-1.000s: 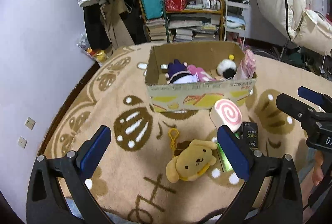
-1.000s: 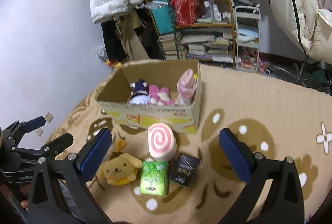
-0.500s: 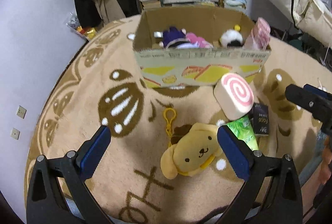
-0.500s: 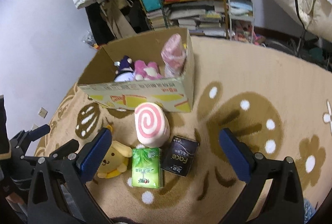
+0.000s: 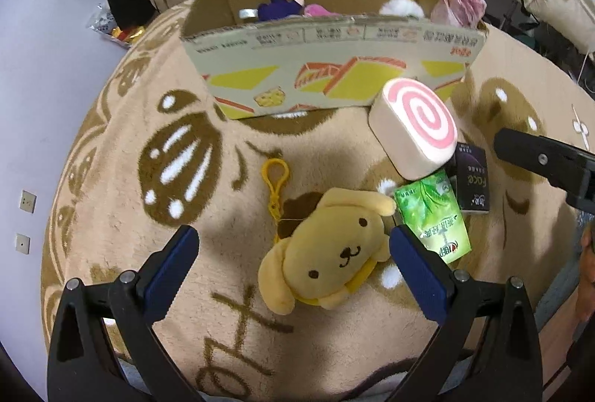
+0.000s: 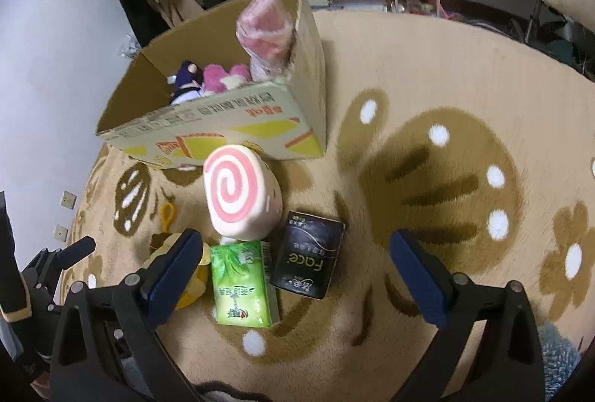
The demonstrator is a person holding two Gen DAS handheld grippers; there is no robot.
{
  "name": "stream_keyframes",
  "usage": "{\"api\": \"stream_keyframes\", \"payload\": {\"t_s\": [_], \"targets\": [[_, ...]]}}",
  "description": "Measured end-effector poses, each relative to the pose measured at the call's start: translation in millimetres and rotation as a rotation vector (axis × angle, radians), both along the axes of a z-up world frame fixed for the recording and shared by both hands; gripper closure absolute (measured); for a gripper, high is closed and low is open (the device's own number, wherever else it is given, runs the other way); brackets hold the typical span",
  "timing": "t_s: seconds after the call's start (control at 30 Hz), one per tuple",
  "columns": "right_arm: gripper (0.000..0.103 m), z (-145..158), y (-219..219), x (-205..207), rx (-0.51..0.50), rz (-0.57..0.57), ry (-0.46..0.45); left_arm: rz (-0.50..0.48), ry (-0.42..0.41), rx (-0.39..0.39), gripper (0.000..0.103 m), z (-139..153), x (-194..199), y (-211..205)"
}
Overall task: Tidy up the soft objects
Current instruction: 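Lower the left tool onto the yellow dog plush while the right tool lowers onto the black tissue pack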
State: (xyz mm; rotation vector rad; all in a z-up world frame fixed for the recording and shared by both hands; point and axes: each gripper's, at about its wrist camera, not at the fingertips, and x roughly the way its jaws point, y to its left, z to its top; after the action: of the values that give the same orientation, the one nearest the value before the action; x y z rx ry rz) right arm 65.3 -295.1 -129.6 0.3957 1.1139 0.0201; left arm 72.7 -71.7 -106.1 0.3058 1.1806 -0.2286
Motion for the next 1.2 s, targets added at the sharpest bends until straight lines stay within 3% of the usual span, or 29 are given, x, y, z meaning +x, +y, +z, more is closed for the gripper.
{"api": "stream_keyframes", "payload": {"t_s": [0.07, 0.3, 0.5, 1.07, 1.2], "targets": [[0.001, -5, 0, 3, -0.004, 0.002, 0.017, -0.006, 0.018, -0.004, 0.002, -4, 1, -2], [0.025, -25, 3, 9, -0.007, 0.022, 0.102, -0.023, 0.066, -0.011, 0.002, -16, 2, -6], [0.034, -39, 2, 15, -0.003, 0.021, 0.142, -0.031, 0.109, -0.03, 0.002, -26, 7, -10], [0.038, -69, 19, 29, -0.054, 0.064, 0.234, -0.046, 0.194, 0.053, 0.002, -64, 23, -19], [0.046, -73, 31, 35, -0.087, 0.064, 0.246, -0.038, 0.217, 0.052, 0.002, -72, 25, -22]]}}
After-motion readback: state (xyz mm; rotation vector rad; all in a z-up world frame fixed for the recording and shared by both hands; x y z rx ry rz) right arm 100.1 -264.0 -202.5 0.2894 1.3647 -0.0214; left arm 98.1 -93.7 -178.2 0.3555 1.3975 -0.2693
